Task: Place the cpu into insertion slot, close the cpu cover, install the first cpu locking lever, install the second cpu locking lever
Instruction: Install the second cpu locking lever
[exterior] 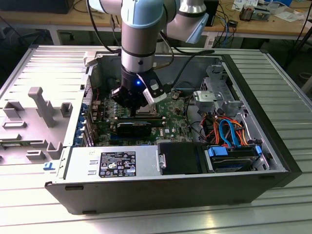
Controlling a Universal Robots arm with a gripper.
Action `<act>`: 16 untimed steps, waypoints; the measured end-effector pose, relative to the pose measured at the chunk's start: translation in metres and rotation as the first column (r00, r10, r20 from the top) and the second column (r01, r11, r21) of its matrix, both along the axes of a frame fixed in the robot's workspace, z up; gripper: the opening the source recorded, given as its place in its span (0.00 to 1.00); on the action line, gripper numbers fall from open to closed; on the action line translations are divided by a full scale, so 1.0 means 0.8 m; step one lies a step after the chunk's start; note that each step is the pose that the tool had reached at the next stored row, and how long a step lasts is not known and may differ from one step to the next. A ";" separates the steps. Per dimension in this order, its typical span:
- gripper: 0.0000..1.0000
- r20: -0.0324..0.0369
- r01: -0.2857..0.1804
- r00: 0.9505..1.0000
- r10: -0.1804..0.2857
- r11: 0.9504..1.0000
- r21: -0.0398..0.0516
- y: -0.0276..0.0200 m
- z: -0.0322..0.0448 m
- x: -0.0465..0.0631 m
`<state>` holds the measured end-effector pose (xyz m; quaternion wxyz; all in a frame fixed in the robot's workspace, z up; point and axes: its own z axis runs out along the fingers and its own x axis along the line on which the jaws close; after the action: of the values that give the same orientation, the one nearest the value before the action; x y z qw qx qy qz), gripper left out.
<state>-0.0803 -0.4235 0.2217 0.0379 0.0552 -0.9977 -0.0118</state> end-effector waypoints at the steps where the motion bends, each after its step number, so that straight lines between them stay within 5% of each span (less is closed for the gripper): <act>1: 0.11 0.000 -0.004 1.000 0.004 1.000 0.002 0.0000 -0.0014 0.000; 7: 0.11 0.002 -0.029 1.000 0.029 0.999 0.015 0.0002 -0.0090 -0.005; 11: 0.11 0.003 -0.034 0.999 0.034 0.998 0.043 0.0002 -0.0152 -0.005; 16: 0.11 0.003 -0.034 0.999 0.034 0.998 0.045 0.0001 -0.0163 -0.005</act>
<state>-0.0847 -0.4235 0.2087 0.0358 0.0732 -0.9961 -0.0335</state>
